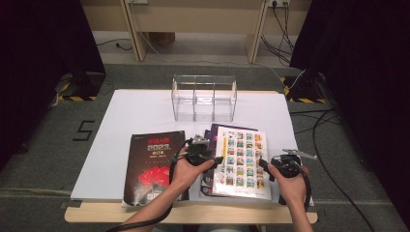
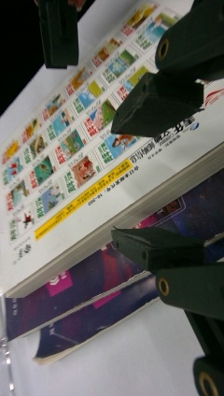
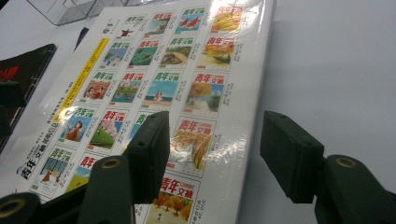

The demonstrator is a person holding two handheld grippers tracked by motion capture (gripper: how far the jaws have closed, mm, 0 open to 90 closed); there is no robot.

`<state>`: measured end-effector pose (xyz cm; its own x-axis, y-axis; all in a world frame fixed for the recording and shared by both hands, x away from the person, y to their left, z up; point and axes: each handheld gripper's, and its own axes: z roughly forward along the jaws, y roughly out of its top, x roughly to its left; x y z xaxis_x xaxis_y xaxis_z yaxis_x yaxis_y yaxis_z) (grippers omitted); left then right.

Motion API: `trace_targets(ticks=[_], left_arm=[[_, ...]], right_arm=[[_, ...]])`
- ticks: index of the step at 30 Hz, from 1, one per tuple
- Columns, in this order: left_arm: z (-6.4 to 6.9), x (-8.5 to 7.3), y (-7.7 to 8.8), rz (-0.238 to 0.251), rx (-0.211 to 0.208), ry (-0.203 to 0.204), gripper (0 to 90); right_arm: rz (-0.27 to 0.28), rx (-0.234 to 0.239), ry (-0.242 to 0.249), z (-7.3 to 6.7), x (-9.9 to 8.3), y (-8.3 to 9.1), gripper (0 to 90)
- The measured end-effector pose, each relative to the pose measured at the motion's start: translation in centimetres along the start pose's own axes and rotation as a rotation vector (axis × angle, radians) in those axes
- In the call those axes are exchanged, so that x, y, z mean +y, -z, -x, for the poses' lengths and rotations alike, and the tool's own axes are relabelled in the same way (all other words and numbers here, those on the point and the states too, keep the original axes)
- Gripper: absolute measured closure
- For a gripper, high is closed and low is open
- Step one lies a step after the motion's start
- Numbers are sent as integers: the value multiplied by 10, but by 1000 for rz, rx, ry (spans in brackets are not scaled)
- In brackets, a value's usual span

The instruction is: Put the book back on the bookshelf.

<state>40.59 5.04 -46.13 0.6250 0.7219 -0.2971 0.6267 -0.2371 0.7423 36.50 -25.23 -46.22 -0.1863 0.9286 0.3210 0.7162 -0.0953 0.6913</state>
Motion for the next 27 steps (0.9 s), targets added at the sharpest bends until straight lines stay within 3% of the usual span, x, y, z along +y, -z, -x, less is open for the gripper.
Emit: trace_targets(ticks=[12,21,27], left_arm=[[0,-3,-16,-10,-23,64,432],[-10,5,-21,-5,-39,109,468],[-12,9,-23,-26,-30,124,493]], right_arm=[[-31,14,-10,1,1,-4,424],[-73,28,-37,6,4,-13,422],[-72,44,-58,6,3,-17,412]])
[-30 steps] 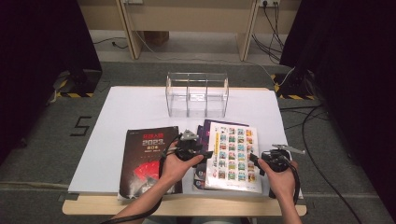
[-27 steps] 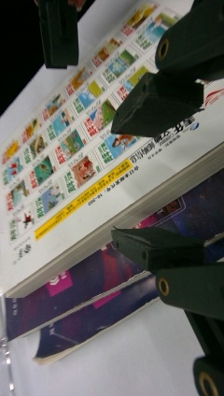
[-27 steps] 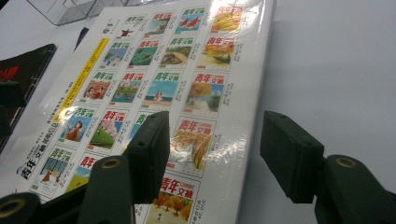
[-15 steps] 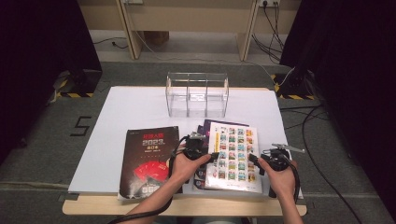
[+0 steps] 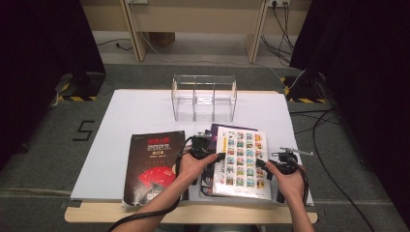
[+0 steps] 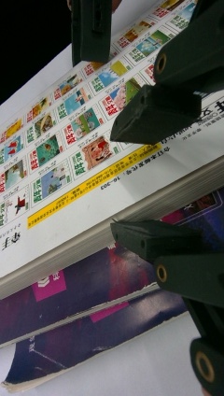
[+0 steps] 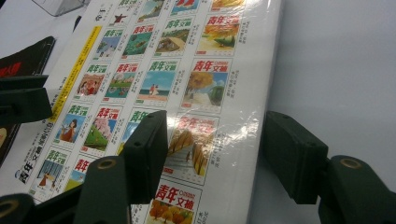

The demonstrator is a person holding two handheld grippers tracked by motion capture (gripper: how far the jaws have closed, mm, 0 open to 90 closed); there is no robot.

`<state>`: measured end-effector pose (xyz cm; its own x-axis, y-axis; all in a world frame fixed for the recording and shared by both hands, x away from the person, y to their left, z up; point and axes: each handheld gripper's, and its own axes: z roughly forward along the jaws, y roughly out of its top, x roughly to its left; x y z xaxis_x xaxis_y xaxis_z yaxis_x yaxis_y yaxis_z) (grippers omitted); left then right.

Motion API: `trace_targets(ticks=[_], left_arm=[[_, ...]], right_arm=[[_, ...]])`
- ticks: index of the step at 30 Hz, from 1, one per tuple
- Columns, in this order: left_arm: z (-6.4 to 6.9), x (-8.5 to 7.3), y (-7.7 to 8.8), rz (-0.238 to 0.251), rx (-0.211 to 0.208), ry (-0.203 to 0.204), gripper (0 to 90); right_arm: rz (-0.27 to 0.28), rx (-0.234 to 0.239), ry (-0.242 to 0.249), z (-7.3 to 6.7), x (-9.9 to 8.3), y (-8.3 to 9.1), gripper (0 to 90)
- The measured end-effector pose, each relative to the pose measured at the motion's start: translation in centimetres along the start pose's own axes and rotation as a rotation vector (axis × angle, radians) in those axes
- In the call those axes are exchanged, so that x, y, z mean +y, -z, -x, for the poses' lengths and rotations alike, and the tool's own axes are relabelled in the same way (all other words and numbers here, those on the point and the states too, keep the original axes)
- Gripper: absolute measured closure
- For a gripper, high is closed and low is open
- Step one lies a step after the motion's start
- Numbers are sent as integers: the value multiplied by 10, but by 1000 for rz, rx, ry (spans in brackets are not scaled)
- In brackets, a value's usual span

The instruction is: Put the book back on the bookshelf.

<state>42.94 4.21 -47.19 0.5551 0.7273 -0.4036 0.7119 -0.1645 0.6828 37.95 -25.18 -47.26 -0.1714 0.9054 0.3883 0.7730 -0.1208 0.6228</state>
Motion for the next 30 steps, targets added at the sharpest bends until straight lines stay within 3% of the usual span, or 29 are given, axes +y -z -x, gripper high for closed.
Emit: trace_targets(ticks=[2,4,10,15,19,23,24,29,30], left_arm=[[-1,2,0,-10,1,17,519],[-6,3,1,-11,-16,70,562],[-11,5,-1,-15,-36,152,574],[-7,7,-5,-45,3,125,532],[-5,10,0,-27,20,152,626],[-5,11,6,20,-21,195,669],[-4,11,10,62,-62,216,671],[1,4,10,34,-96,241,655],[1,2,9,21,-118,261,648]], right_arm=[[1,-2,2,0,0,0,411],[11,-7,1,-1,-1,-1,409],[16,-4,-26,-1,-2,-1,410],[13,-4,-17,-1,-2,-1,408],[19,-10,-22,-2,-3,-1,407],[23,-13,-21,-2,-3,-1,408],[28,-14,-23,-2,-4,-1,408],[43,-19,-44,-3,-7,0,412],[45,-18,-41,-3,-7,0,412]])
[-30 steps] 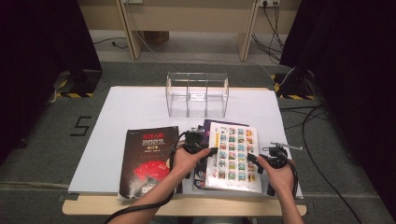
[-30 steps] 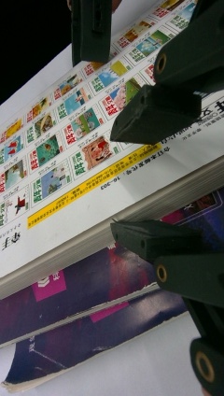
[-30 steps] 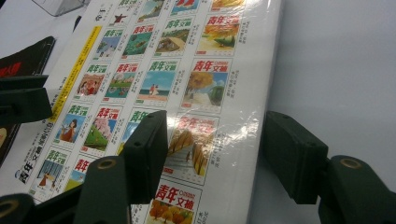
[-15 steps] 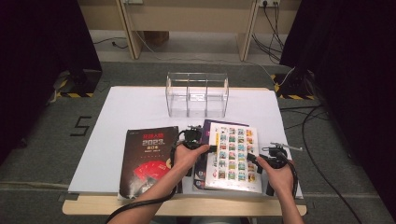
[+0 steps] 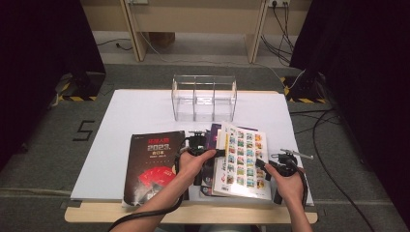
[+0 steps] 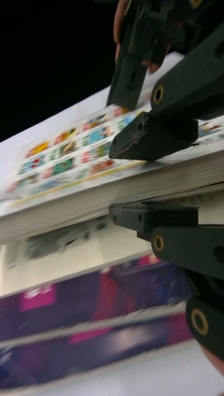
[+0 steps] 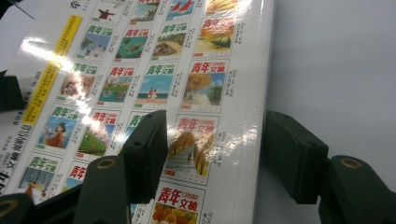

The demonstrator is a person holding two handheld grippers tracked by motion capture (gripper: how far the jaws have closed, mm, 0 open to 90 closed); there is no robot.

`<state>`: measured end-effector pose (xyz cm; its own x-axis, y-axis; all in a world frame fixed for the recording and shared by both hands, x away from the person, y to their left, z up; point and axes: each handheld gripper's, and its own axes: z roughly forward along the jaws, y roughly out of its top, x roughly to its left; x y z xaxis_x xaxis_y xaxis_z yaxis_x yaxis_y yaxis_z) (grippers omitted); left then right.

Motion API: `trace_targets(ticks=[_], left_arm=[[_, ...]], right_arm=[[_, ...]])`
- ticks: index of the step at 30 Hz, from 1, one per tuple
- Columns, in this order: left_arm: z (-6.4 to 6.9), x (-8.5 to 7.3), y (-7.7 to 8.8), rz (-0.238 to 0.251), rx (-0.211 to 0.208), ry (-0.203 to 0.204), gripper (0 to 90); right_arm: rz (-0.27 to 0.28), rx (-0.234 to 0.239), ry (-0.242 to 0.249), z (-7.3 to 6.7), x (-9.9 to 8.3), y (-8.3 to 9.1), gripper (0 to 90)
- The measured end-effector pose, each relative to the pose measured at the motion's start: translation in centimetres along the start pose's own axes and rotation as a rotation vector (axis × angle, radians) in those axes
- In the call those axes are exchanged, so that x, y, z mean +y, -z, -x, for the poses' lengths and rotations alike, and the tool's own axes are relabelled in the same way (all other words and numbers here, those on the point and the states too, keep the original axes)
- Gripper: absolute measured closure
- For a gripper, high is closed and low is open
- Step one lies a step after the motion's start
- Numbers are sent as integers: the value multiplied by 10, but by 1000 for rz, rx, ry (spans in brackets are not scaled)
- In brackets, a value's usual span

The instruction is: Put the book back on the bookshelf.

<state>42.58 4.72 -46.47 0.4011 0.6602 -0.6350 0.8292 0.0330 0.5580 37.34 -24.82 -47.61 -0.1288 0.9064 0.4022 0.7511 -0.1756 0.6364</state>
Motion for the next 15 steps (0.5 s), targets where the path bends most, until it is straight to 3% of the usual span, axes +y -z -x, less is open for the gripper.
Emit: trace_targets(ticks=[1,5,10,15], left_arm=[[-1,-5,-5,-33,-36,32,643],[2,-9,-16,-54,-7,9,624],[3,-6,-14,-59,-19,5,710],[0,-6,-13,-58,-41,13,756]], right_arm=[[1,-2,1,0,0,0,412],[2,-4,7,-1,-1,1,412],[-21,12,16,1,2,1,411],[-25,22,26,5,23,0,439]])
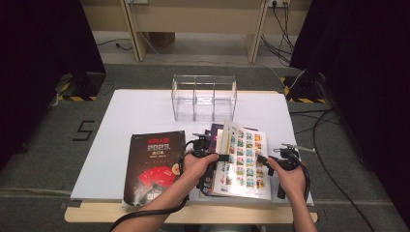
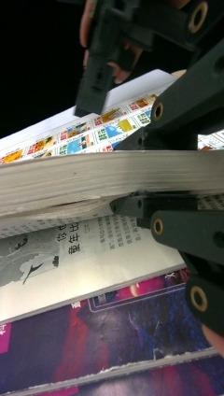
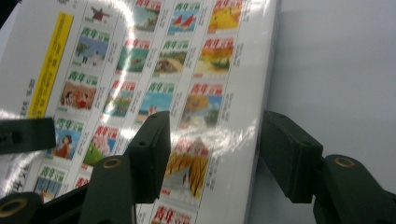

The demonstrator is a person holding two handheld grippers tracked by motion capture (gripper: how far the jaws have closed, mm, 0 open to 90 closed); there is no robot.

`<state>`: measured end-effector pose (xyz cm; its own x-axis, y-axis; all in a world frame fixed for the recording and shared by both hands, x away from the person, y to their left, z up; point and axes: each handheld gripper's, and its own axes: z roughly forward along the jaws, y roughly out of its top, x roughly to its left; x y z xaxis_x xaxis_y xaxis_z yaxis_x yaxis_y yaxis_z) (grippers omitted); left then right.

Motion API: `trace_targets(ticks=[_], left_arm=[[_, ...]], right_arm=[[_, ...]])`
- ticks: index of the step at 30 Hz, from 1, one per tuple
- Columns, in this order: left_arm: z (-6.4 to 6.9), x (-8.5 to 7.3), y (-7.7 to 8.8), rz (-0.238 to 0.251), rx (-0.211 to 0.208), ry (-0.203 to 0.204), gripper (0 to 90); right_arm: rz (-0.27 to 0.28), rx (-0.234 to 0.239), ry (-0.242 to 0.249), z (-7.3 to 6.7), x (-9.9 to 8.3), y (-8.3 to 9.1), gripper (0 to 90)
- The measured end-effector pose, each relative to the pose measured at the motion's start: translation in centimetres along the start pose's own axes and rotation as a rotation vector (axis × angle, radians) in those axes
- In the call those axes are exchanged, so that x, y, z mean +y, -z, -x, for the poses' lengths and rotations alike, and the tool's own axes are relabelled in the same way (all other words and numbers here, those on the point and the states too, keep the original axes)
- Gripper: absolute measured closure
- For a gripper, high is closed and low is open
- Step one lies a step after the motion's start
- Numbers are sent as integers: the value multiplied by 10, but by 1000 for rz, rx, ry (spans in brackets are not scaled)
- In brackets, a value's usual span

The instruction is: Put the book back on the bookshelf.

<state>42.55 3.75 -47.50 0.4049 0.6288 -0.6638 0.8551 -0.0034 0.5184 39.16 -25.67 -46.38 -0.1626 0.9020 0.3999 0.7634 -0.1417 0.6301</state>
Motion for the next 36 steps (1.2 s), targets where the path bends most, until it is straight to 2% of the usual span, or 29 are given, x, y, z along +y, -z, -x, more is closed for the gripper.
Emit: trace_targets(ticks=[2,3,5,7,8,12,16,21,30,36], left_arm=[[0,0,0,-1,3,-5,756],[2,0,0,-5,14,-11,756],[5,0,-1,-8,37,-42,755],[6,1,-1,-14,44,-54,755],[6,2,-1,-20,42,-44,755],[4,4,-4,-23,22,-38,758],[6,4,-8,-22,21,-40,759],[5,3,-8,-16,19,-34,759],[7,2,-8,-19,31,-37,759],[8,2,-8,-22,35,-39,756]], right_arm=[[3,-2,2,1,5,-1,439],[8,7,-15,5,18,-6,437],[18,-4,-27,10,32,-13,440],[18,1,-39,12,39,-16,439],[7,4,-40,14,50,-22,433],[4,4,-60,21,65,-31,430],[-17,-6,-75,28,69,-38,424],[-37,3,-92,35,68,-47,414],[-71,38,-127,37,67,-59,371],[-86,46,-137,38,68,-60,353]])
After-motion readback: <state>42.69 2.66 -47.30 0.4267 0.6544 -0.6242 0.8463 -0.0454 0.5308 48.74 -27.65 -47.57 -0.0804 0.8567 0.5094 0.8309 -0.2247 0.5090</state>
